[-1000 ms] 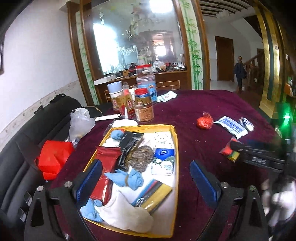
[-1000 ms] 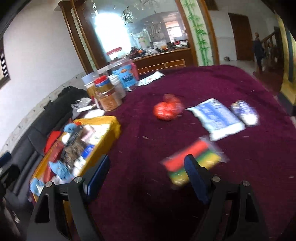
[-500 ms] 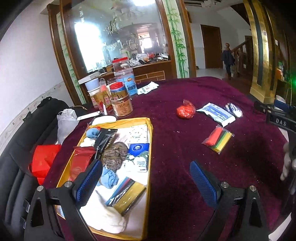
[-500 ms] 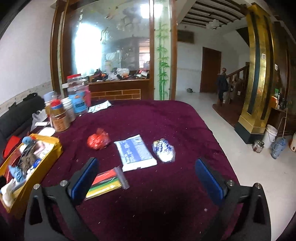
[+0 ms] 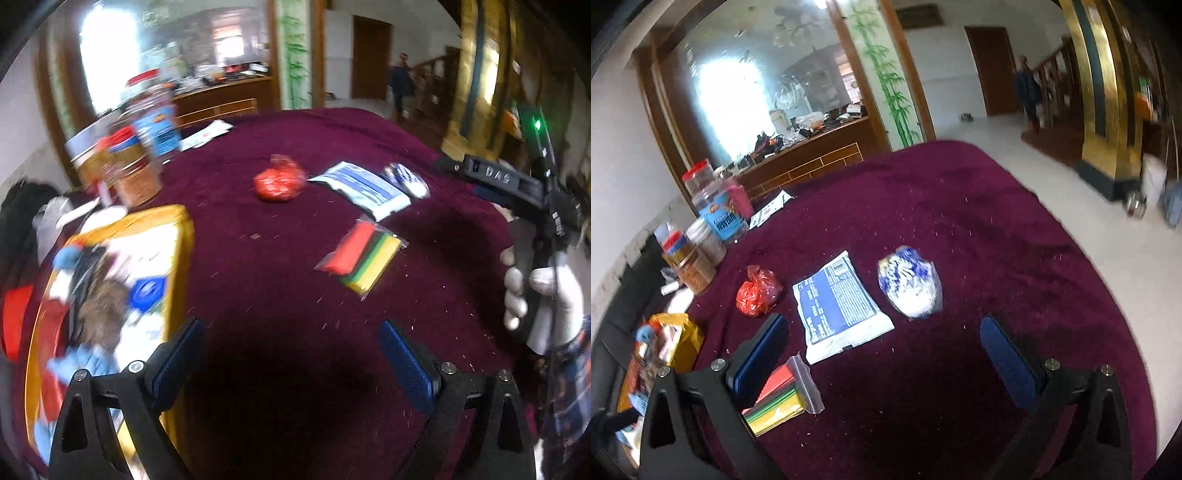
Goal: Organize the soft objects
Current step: 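Move right gripper to blue-white patterned bag while left gripper approaches striped sponge pack, then grasp blue-white patterned bag with right gripper while left gripper grasps striped sponge pack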
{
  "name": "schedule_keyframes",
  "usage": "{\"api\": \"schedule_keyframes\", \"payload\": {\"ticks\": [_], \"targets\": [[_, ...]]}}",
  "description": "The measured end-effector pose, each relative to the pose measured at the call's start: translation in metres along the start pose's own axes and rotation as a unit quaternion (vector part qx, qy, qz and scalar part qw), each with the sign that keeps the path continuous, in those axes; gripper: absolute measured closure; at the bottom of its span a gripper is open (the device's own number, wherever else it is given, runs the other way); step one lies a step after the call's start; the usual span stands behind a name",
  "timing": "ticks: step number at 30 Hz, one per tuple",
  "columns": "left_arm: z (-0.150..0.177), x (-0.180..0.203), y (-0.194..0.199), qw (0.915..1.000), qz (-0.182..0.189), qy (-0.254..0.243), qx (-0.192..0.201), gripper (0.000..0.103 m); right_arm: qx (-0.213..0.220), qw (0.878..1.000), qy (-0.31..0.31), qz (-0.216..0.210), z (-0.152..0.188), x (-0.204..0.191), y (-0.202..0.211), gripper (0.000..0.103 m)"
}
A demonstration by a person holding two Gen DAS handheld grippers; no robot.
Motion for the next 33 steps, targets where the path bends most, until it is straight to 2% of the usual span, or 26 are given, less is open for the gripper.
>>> {"api": "schedule_keyframes", "payload": {"ticks": [2,6,14,16,17,18,19,20,22,28,33], "targets": [[-0.009,0.015,-0.017,0.9996,0.008,-0.027,-0.005,0.006,-0.012,1.000,-0.020,-0.013,0.002,0.009,-0.004,0.000],[-0.030,0.044,-0.058,0.9969,0.025,-0.073,-0.011,0.006,-0.006,0.998,-0.058,-0.020,-0.002,0.025,0.001,0.000],[-0.051,0.063,-0.109,0.9899,0.006,-0.140,-0.022,0.005,0.006,0.997,-0.077,0.000,-0.007,0.042,0.004,0.000],[-0.053,0.062,-0.112,0.9910,0.008,-0.133,-0.015,0.004,0.006,0.997,-0.083,0.002,-0.007,0.046,0.004,0.000],[-0.053,0.061,-0.112,0.9916,0.013,-0.128,-0.020,0.009,0.004,0.996,-0.085,0.005,-0.006,0.047,0.002,0.000],[-0.051,0.062,-0.110,0.9924,0.036,-0.114,-0.028,0.031,0.003,0.996,-0.086,0.006,-0.006,0.049,0.001,0.000],[-0.050,0.064,-0.109,0.9921,0.064,-0.102,-0.035,0.049,0.002,0.996,-0.088,0.009,-0.006,0.050,0.000,0.000],[-0.049,0.064,-0.106,0.9918,0.081,-0.088,-0.044,0.060,0.000,0.996,-0.089,0.012,-0.005,0.051,-0.001,0.000],[-0.050,0.058,-0.100,0.9932,0.066,-0.089,-0.037,0.063,-0.002,0.996,-0.088,0.019,-0.004,0.054,-0.003,0.000],[-0.039,0.034,-0.055,0.9929,0.117,-0.021,-0.011,0.064,-0.014,0.995,-0.091,0.026,0.002,0.059,-0.009,0.000],[-0.015,0.004,-0.001,0.9888,0.145,0.027,0.022,0.064,-0.057,0.991,-0.122,0.008,0.004,0.056,-0.023,0.000]]}}
Point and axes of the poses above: each gripper's, at about its wrist camera, not at the fingertips, and y roughly against the way its jaws point, x to its right, z to its underside, the point moved 10 cm from there along -y, roughly the way its jaws point, and after that the axes turned 4 degrees about -y, right-handed, at the moved point
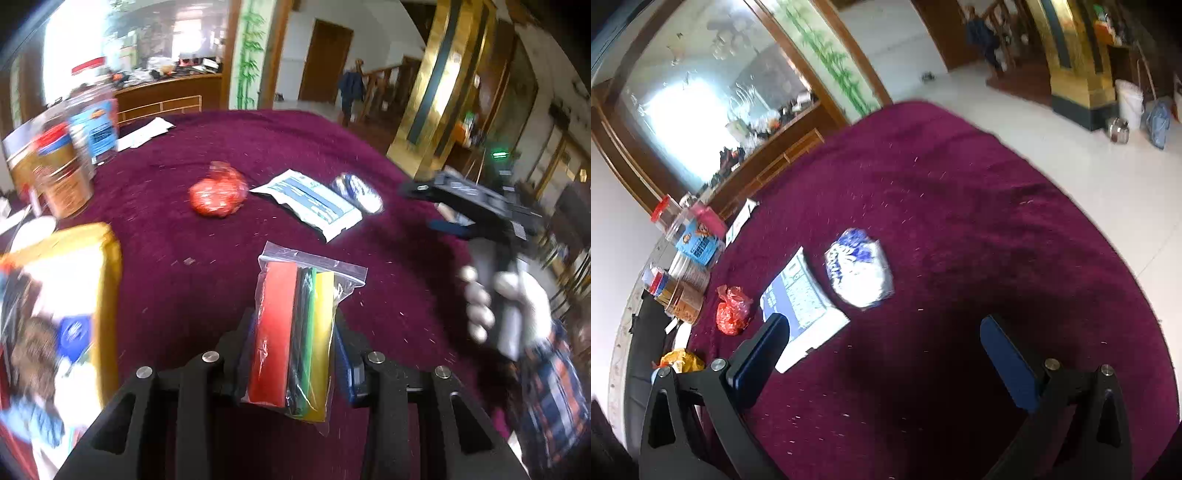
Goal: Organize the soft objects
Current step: 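Grasp blue-white patterned bag with right gripper while left gripper grasps striped sponge pack, then lower blue-white bag into tray with right gripper while left gripper drops striped pack there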
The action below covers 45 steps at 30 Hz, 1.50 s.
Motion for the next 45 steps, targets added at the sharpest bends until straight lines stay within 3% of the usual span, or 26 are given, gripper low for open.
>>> {"api": "schedule_keyframes", "payload": {"ticks": [3,7,10,12,14,21,27,33,36,39,45], "targets": [[0.010,-0.021,0.030,0.9990,0.011,0.038,0.021,0.064,-0.039,0.999,0.017,0.005,-0.006,-0.016,-0.019,0.000],[0.027,-0.068,0.070,0.9946,-0.002,0.097,0.038,0.064,-0.048,0.992,0.095,0.066,-0.021,-0.031,-0.046,0.003],[0.046,-0.107,0.091,0.9893,-0.039,0.136,0.036,0.063,-0.067,0.984,0.133,0.093,-0.024,-0.035,-0.070,0.027],[0.058,-0.127,0.104,0.9853,-0.050,0.159,0.037,0.063,-0.091,0.980,0.143,0.105,-0.019,-0.033,-0.084,0.059],[0.067,-0.143,0.114,0.9814,-0.064,0.175,0.044,0.063,-0.087,0.977,0.154,0.116,-0.018,-0.031,-0.084,0.059],[0.088,-0.175,0.121,0.9701,-0.068,0.227,0.051,0.063,-0.055,0.986,0.132,0.090,-0.017,-0.028,-0.041,0.059],[0.105,-0.176,0.103,0.9667,-0.060,0.247,0.028,0.063,-0.054,0.983,0.173,0.017,0.015,-0.087,0.008,0.059],[0.093,-0.167,0.085,0.9711,-0.066,0.228,0.023,0.061,-0.092,0.964,0.235,-0.080,0.091,-0.185,0.035,0.058],[0.090,-0.171,0.075,0.9720,-0.075,0.222,0.014,0.051,-0.113,0.949,0.270,-0.112,0.129,-0.226,0.043,0.058],[0.092,-0.173,0.077,0.9700,-0.078,0.230,0.017,0.044,-0.128,0.938,0.297,-0.127,0.161,-0.254,0.047,0.058],[0.099,-0.170,0.123,0.9669,-0.072,0.234,0.074,0.036,-0.155,0.921,0.330,-0.138,0.212,-0.293,0.049,0.058]]}}
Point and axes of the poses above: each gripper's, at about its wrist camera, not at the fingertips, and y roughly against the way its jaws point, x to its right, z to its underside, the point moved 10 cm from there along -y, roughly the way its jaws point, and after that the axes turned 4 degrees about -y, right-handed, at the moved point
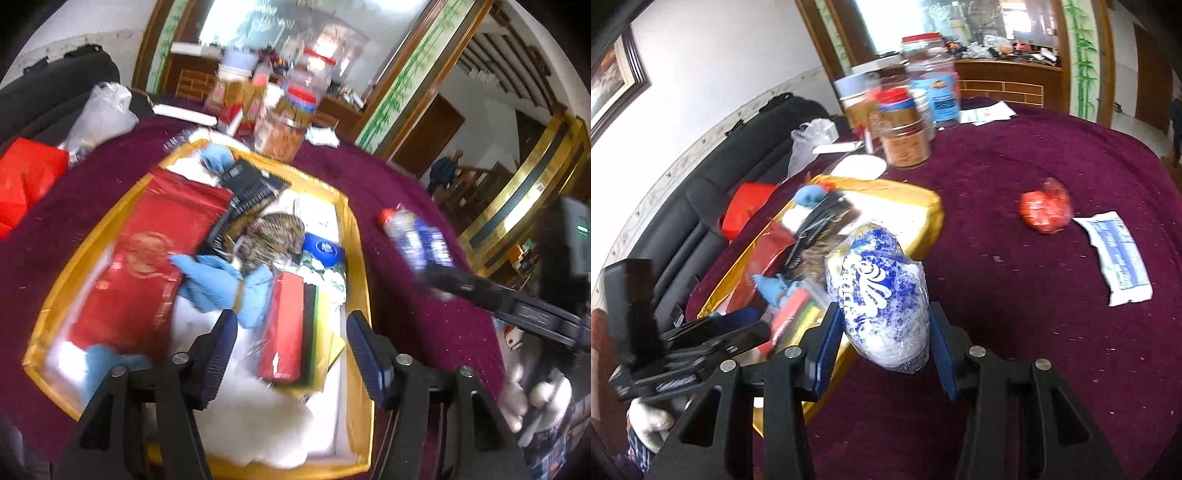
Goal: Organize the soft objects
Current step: 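Lower blue-white bag into tray with right gripper while left gripper drops striped pack there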
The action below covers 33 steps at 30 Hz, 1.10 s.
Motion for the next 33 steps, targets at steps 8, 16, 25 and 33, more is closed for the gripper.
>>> {"api": "schedule_keyframes", "payload": {"ticks": [8,16,25,33], "targets": [[0.007,-0.032,0.046,0.9990,0.003,0.025,0.038,0.031,-0.047,0.999,0.011,-0.016,0.010,-0.038,-0.036,0.058],[0.013,-0.056,0.054,0.9977,0.010,0.050,0.045,0.031,-0.084,0.995,0.013,-0.053,0.055,-0.073,-0.035,0.058],[0.016,-0.052,0.053,0.9979,0.016,0.046,0.043,0.031,-0.053,0.994,0.093,0.009,0.086,-0.091,-0.022,0.035],[0.010,-0.062,0.064,0.9956,0.009,0.066,0.066,0.031,-0.001,0.996,0.072,-0.061,0.066,-0.106,0.012,0.032]]}}
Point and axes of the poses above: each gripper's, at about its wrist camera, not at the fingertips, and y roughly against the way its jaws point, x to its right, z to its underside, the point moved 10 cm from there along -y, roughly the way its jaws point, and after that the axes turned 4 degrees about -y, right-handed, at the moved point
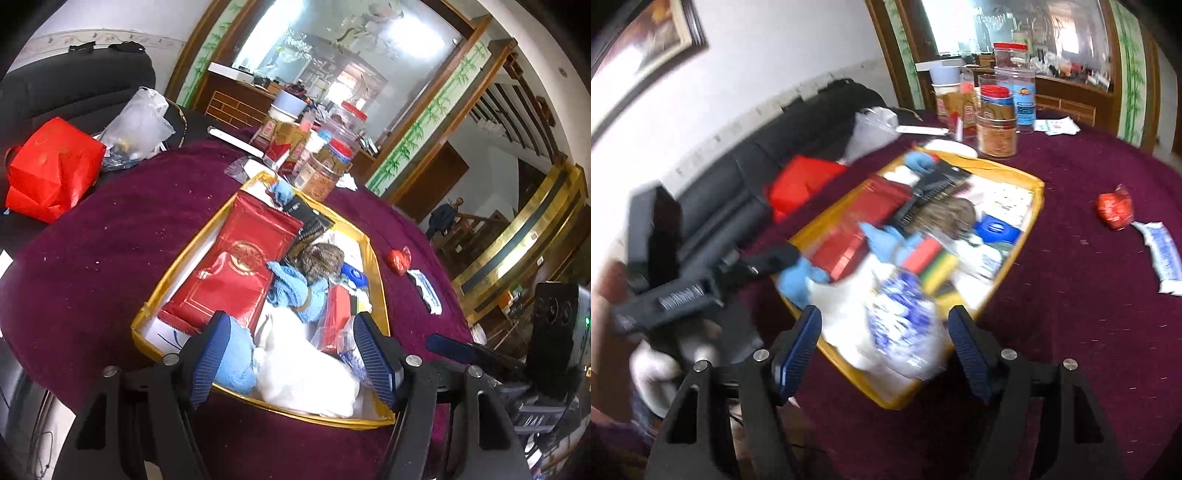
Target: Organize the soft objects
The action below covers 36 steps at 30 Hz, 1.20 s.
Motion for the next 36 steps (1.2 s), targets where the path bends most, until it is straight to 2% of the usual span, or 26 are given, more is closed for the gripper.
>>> {"api": "schedule_keyframes", "payload": {"ticks": [2,4,6,10,11,12,14,16,18,20,21,22,23,24,25,26,27,29,30,33,36], "targets": [[-0.001,-0.001,0.003,1.0000,0.001,0.004,0.005,0.031,0.005,1.000,-0.020,-0.023,-0.008,-0.002,-0.003,0.032],[-0.001,-0.002,0.007,1.0000,-0.002,0.002,0.006,0.031,-0.008,0.997,-0.054,-0.053,-0.013,0.000,-0.016,0.032],[-0.002,-0.004,0.010,1.0000,-0.002,0.002,0.008,0.031,-0.060,0.987,-0.106,-0.103,-0.002,-0.001,-0.036,0.031],[-0.004,-0.007,0.013,0.9999,-0.005,-0.004,0.014,0.028,-0.114,0.970,-0.149,-0.154,0.025,-0.009,-0.050,0.029],[-0.004,-0.006,0.012,0.9999,-0.006,-0.004,0.015,0.028,-0.134,0.961,-0.167,-0.176,0.034,-0.012,-0.053,0.029],[-0.004,-0.005,0.012,0.9998,-0.006,-0.007,0.016,0.028,-0.134,0.957,-0.174,-0.190,0.036,-0.014,-0.052,0.029],[-0.002,-0.003,0.011,0.9995,-0.018,-0.020,0.017,0.028,-0.127,0.958,-0.174,-0.187,0.036,-0.014,-0.046,0.029],[-0.002,-0.001,0.013,0.9984,-0.035,-0.036,0.023,0.028,-0.103,0.966,-0.167,-0.168,0.029,-0.008,-0.036,0.029],[-0.008,0.003,0.019,0.9940,-0.077,-0.064,0.045,0.025,-0.071,0.976,-0.151,-0.142,0.021,0.002,-0.022,0.028],[-0.016,0.006,0.031,0.9813,-0.143,-0.097,0.085,0.018,-0.030,0.989,-0.122,-0.081,0.012,0.017,-0.010,0.028],[-0.023,0.013,0.045,0.9656,-0.194,-0.122,0.123,0.008,-0.003,0.995,-0.099,-0.033,0.008,0.026,-0.001,0.028],[-0.027,0.021,0.056,0.9539,-0.217,-0.138,0.155,0.002,0.020,0.996,-0.082,0.001,0.005,0.032,0.006,0.028],[-0.029,0.029,0.065,0.9464,-0.222,-0.150,0.180,0.000,0.047,0.996,-0.067,0.034,0.003,0.037,0.016,0.022],[-0.031,0.048,0.077,0.9366,-0.210,-0.170,0.223,0.000,0.071,0.994,-0.058,0.059,0.003,0.042,0.025,0.009],[-0.031,0.057,0.081,0.9342,-0.193,-0.179,0.241,0.000,0.095,0.991,-0.049,0.082,0.003,0.045,0.033,0.001],[-0.030,0.068,0.081,0.9346,-0.171,-0.187,0.250,0.000,0.129,0.984,-0.038,0.118,0.005,0.049,0.044,0.000],[-0.031,0.075,0.073,0.9408,-0.155,-0.190,0.234,0.000,0.148,0.979,-0.033,0.139,0.006,0.056,0.049,0.000],[-0.031,0.083,0.043,0.9587,-0.132,-0.185,0.171,0.000,0.166,0.970,-0.023,0.178,0.007,0.064,0.054,0.000],[-0.028,0.083,0.027,0.9657,-0.132,-0.174,0.141,0.000,0.150,0.971,-0.021,0.185,0.009,0.068,0.048,0.000],[-0.018,0.082,0.004,0.9673,-0.161,-0.162,0.110,0.000,0.095,0.976,-0.022,0.194,0.019,0.075,0.030,0.000],[-0.008,0.084,-0.007,0.9620,-0.200,-0.159,0.095,0.000,0.084,0.976,-0.011,0.200,0.029,0.075,0.024,0.000]]}}
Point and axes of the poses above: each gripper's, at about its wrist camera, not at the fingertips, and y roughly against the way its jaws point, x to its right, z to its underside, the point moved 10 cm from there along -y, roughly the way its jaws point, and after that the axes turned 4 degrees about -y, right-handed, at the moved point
